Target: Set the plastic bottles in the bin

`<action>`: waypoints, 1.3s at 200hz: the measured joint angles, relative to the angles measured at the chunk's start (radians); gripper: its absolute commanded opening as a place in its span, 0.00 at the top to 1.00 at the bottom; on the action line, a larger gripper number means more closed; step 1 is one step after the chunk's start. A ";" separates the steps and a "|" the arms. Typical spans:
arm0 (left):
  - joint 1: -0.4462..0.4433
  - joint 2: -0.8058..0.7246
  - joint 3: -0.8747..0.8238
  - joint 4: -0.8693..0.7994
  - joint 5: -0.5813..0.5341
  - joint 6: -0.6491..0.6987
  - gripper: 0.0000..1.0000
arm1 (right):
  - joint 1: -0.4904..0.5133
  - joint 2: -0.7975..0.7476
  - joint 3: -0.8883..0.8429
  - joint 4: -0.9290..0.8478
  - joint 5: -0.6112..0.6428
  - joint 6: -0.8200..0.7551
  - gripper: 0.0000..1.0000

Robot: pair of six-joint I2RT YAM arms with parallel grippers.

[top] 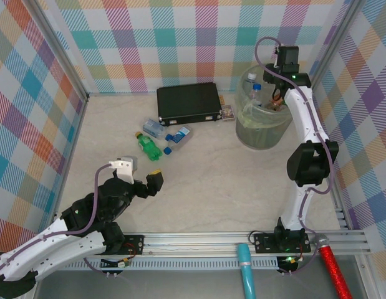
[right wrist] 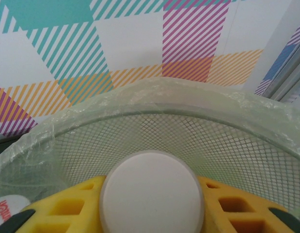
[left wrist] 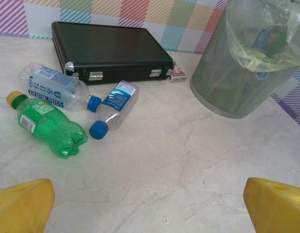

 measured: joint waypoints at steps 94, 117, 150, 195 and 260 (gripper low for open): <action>0.000 -0.029 -0.004 -0.001 0.000 -0.008 0.00 | -0.015 0.027 0.001 -0.116 -0.088 -0.002 0.47; 0.000 -0.029 -0.004 -0.001 0.000 -0.008 0.00 | -0.015 0.028 0.009 -0.170 -0.100 0.003 0.37; 0.000 -0.026 -0.004 -0.001 -0.001 -0.014 0.00 | -0.015 0.021 0.067 -0.202 -0.112 0.010 0.28; 0.000 0.012 -0.004 -0.001 -0.025 -0.023 0.00 | -0.015 -0.068 0.079 -0.212 -0.134 0.033 0.21; 0.000 0.116 -0.004 0.001 -0.094 -0.075 0.00 | -0.007 -0.333 -0.079 -0.174 -0.227 0.101 0.01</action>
